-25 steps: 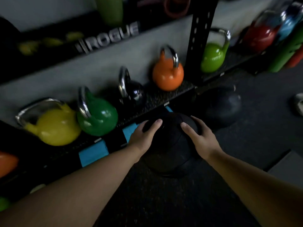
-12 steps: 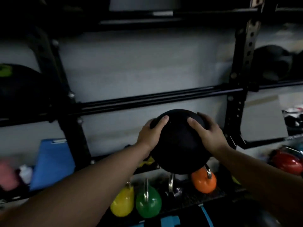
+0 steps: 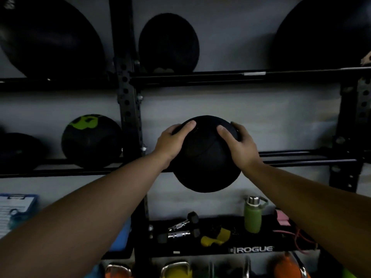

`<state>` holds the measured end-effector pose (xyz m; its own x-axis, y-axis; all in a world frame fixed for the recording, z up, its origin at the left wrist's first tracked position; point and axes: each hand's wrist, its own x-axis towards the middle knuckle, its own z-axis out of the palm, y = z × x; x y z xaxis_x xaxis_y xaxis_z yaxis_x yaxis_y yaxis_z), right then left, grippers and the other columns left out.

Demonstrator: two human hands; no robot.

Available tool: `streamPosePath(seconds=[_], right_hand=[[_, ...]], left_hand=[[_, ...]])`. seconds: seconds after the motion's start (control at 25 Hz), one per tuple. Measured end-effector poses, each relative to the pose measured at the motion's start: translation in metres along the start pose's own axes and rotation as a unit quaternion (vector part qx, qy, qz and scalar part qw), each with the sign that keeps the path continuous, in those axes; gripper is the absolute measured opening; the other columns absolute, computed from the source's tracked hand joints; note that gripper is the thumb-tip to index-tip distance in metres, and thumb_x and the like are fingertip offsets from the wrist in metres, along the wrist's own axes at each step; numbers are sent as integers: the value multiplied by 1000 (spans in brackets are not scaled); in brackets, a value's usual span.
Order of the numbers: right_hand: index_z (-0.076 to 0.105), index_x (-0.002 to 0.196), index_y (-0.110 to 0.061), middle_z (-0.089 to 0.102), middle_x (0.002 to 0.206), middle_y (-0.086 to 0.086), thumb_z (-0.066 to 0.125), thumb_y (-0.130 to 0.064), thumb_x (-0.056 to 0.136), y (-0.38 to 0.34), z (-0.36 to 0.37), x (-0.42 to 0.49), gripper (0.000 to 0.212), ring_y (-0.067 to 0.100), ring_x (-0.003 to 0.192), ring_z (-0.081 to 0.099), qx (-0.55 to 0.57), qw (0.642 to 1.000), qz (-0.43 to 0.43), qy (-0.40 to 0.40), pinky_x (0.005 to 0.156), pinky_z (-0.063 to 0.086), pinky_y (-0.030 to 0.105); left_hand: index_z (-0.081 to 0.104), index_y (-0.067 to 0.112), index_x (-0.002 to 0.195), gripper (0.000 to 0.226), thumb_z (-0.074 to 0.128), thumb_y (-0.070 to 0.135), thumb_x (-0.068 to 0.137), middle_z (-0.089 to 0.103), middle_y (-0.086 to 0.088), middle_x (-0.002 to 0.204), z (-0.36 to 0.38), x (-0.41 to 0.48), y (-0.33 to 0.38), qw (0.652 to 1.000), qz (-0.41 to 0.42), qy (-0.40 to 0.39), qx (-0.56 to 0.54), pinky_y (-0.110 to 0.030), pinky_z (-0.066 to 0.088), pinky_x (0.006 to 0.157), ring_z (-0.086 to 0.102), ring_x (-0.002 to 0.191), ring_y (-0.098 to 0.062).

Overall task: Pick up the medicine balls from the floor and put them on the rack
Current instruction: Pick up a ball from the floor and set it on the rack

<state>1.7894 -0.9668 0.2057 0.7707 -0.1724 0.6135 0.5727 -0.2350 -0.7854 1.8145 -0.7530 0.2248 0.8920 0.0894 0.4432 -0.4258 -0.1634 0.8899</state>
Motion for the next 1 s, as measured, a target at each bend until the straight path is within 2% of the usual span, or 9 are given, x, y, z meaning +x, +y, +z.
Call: streamPosePath(seconds=[0.16, 0.32, 0.44, 0.48, 0.56, 0.68, 0.8, 0.92, 1.0], right_hand=[[46, 151, -34, 57, 120, -17, 66, -85, 66, 29, 64, 66, 101, -1, 100, 57, -19, 999, -10, -24, 77, 43, 14], [43, 154, -34, 57, 130, -7, 65, -82, 71, 90, 129, 135, 98, 17, 118, 59, -25, 999, 34, -22, 80, 45, 13], [36, 158, -37, 50, 149, 6, 55, -80, 83, 139, 186, 183, 89, 32, 135, 48, -137, 989, 30, -43, 104, 47, 40], [37, 155, -41, 47, 151, 5, 47, -82, 81, 150, 205, 196, 86, 34, 135, 45, -208, 976, 5, -61, 104, 45, 47], [46, 146, -46, 50, 147, -1, 35, -80, 78, 162, 232, 215, 76, 32, 127, 47, -286, 956, -31, -49, 96, 46, 49], [55, 132, -49, 59, 134, -5, 32, -73, 82, 169, 261, 235, 59, 29, 117, 50, -311, 949, -53, -15, 91, 43, 49], [59, 125, -48, 62, 126, -5, 33, -67, 85, 158, 281, 235, 52, 29, 112, 50, -344, 934, -93, -15, 82, 33, 45], [57, 125, -47, 58, 129, -6, 37, -64, 87, 155, 275, 205, 47, 29, 116, 48, -336, 936, -108, -8, 85, 34, 45], [51, 136, -44, 51, 141, -5, 38, -65, 91, 150, 258, 183, 52, 31, 127, 43, -352, 930, -100, -42, 95, 36, 48]], left_hand=[[80, 35, 120, 81, 76, 87, 57, 81, 6, 116, -32, 80, -39, 1000, 13, 13, 2, -47, 59, 104, 76, 110, -20], [72, 30, 136, 91, 68, 87, 65, 74, 0, 134, -49, 174, -91, 997, 39, 8, 64, -47, 52, 114, 69, 125, -23], [59, 29, 153, 91, 60, 83, 78, 55, 0, 161, -37, 218, -134, 963, 128, -40, 235, -46, 36, 125, 47, 151, -24], [57, 33, 153, 90, 51, 83, 79, 49, 5, 165, -32, 225, -148, 939, 173, -50, 292, -49, 32, 126, 40, 156, -24], [59, 34, 152, 87, 38, 80, 80, 50, 9, 164, -32, 244, -166, 914, 226, -34, 334, -50, 36, 123, 41, 154, -23], [64, 28, 147, 85, 40, 79, 83, 61, 5, 155, -52, 270, -182, 933, 219, -16, 284, -44, 45, 116, 54, 143, -22], [66, 23, 143, 82, 46, 76, 84, 67, 2, 146, -70, 273, -188, 954, 211, -5, 211, -37, 48, 111, 60, 135, -18], [62, 20, 146, 80, 50, 71, 86, 60, -1, 153, -74, 246, -194, 938, 234, -25, 255, -38, 43, 114, 53, 142, -23], [59, 19, 147, 84, 52, 73, 84, 54, -2, 157, -76, 223, -187, 924, 237, -46, 297, -44, 41, 117, 48, 147, -26]])
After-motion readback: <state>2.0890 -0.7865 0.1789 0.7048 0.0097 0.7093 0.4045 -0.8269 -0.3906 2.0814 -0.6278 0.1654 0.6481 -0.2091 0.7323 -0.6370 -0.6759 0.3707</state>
